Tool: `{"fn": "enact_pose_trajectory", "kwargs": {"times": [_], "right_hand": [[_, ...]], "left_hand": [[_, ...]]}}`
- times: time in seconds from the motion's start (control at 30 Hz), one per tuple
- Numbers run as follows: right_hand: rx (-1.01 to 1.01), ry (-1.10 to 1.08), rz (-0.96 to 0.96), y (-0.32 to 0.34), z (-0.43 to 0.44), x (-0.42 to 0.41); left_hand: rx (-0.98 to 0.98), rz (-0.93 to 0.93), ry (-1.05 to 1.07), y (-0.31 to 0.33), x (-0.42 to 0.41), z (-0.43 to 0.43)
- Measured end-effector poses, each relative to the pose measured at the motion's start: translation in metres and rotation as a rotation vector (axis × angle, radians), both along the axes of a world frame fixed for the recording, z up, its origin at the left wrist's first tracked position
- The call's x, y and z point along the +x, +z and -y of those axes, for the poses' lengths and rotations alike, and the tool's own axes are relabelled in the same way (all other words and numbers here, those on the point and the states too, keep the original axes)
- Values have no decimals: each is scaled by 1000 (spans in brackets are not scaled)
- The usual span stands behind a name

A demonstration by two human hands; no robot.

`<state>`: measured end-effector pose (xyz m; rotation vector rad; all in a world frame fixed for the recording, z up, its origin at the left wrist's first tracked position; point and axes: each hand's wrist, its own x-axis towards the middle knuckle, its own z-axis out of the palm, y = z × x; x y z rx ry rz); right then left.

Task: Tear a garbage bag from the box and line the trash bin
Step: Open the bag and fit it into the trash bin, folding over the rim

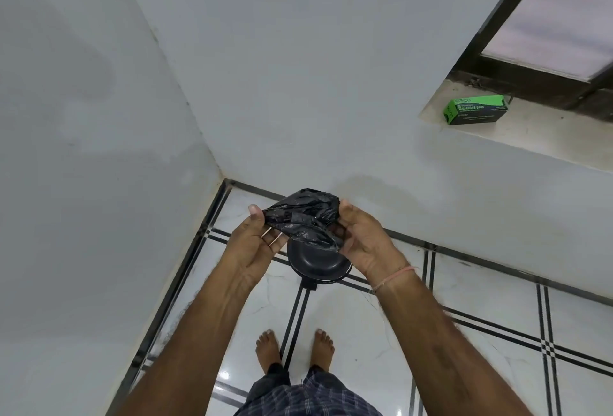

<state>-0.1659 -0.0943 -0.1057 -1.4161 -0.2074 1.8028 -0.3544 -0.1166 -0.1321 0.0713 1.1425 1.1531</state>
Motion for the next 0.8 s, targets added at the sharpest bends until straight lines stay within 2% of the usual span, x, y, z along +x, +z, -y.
{"fn": "enact_pose_trajectory", "kwargs": {"times": [0.13, 0.27, 0.4, 0.5, 0.57, 0.63, 0.73, 0.8], "right_hand": [[-122, -55, -157, -4, -4, 0], [-105, -203, -217, -15, -12, 14], [48, -177, -273, -20, -13, 27], [251, 23, -214, -21, -13, 34], [381, 238, -59, -26, -12, 42], [468, 487, 126, -31, -8, 52], [437, 834, 344, -33, -3, 59], [420, 919, 451, -32, -2, 55]], "left_hand": [[-41, 115, -16, 4, 8, -4], [0, 168, 9, -4, -5, -2], [62, 19, -191, -12, -18, 4], [105, -342, -576, -19, -24, 4], [67, -532, -609, -24, -33, 0], [20, -444, -498, -24, -45, -7], [-47, -247, -401, -15, -44, -15], [-97, -150, -314, -15, -35, -16]]}}
